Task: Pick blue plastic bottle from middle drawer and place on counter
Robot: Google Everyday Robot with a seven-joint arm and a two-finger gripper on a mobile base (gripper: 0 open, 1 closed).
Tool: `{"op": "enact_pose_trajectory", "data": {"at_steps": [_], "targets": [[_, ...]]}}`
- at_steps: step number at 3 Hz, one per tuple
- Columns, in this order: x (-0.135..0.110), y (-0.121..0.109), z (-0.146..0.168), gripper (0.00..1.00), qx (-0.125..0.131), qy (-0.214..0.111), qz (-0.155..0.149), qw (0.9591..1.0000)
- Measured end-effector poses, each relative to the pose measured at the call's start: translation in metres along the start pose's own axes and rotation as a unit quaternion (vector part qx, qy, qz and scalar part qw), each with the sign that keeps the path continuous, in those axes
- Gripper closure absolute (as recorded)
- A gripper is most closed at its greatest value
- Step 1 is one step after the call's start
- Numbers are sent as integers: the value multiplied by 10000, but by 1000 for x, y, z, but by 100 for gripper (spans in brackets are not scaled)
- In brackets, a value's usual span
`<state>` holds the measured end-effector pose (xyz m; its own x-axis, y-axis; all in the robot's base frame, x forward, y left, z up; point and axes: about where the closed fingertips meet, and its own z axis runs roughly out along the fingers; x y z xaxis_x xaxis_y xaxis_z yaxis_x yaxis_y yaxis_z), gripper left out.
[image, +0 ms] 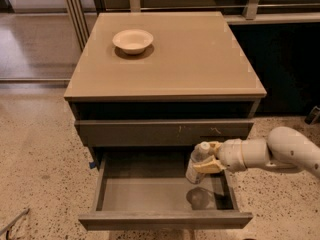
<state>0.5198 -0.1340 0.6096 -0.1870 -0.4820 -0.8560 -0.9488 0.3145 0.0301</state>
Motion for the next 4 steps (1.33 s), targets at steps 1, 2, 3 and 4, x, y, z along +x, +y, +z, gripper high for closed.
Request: {"op": "enact_pose_trajectory", "data": {"at_steps": [1,2,3,4], "targets": [[-111,-2,-71,100,-256,189,-10,9995],[-116,-2,-72,100,-286,203,22,9994],[-161,-9,-98,100,-241,122,189,9995],[-236,-19,-142,100,-120,102,247,9996]]}}
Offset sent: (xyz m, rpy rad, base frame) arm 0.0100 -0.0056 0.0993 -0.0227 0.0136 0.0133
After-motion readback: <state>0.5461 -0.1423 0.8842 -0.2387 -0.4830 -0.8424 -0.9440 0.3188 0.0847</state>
